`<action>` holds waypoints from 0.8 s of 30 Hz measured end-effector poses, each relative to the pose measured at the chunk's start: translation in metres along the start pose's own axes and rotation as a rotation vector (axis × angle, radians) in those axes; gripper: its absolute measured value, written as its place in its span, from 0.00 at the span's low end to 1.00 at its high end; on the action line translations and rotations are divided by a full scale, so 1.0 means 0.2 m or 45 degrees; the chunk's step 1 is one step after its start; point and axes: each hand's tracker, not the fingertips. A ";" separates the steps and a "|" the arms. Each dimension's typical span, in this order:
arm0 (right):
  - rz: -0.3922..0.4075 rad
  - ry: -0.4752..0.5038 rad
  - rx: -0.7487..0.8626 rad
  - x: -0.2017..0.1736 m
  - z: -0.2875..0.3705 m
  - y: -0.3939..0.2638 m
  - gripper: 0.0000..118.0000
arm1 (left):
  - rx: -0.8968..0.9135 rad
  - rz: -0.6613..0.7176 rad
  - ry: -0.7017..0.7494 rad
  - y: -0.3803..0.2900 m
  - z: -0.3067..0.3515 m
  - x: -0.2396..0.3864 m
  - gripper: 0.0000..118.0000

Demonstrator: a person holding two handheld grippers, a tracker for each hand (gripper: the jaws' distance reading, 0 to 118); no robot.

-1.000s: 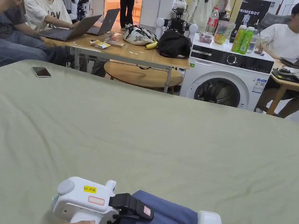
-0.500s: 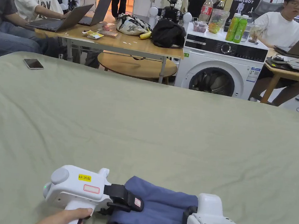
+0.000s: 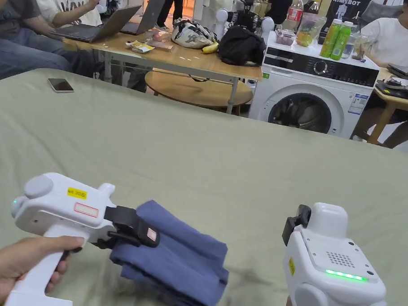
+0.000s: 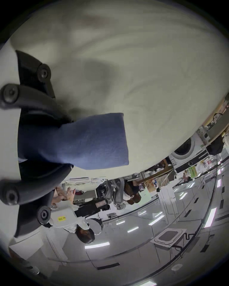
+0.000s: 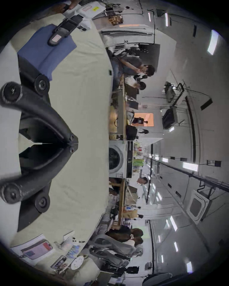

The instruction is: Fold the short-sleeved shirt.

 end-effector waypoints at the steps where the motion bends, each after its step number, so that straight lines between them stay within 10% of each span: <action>1: -0.009 0.011 0.010 -0.03 0.00 0.01 0.00 | 0.022 -0.009 0.041 0.01 0.07 -0.01 0.17; 24: 0.078 0.482 0.016 -1.09 -0.04 0.07 0.00 | 0.200 0.151 0.744 0.16 1.46 -0.43 0.17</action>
